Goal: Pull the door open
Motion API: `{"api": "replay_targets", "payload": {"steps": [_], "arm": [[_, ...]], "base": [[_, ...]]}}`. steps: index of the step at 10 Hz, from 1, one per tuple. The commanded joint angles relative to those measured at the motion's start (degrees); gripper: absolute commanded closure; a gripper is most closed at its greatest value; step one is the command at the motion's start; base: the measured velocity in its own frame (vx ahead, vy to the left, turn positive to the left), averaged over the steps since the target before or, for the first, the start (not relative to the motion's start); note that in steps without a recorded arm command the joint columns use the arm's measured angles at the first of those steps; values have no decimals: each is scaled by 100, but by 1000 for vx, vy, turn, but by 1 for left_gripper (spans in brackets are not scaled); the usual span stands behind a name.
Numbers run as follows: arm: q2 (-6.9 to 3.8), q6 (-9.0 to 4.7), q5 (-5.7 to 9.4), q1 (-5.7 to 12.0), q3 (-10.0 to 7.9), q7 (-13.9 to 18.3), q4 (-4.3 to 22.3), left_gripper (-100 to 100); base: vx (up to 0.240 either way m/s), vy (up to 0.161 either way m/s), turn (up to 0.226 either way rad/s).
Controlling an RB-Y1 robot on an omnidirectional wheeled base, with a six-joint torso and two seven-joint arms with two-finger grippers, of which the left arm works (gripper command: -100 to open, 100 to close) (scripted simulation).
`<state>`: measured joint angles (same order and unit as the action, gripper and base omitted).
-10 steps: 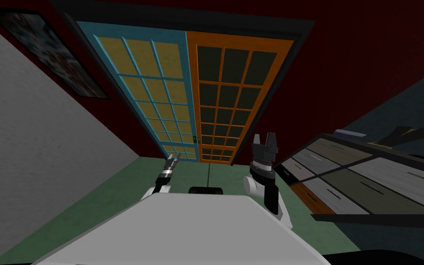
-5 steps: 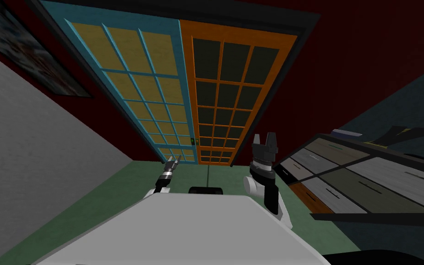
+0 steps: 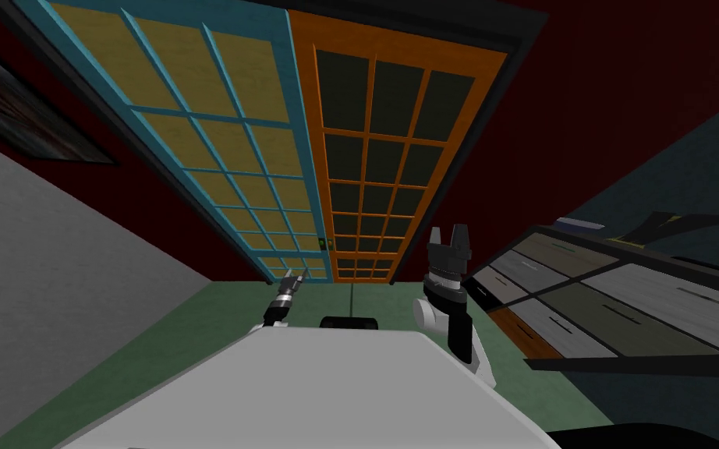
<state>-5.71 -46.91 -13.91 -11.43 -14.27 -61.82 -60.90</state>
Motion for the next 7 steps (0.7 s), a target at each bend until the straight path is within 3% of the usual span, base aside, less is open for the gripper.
{"api": "replay_targets", "payload": {"steps": [1, 7], "arm": [[23, 4, -55, 34, -32, -171, 133, -100], [72, -95, -243, 232, -184, -787, 822, -100]], "base": [[144, 17, -56], [130, 11, -73]]}}
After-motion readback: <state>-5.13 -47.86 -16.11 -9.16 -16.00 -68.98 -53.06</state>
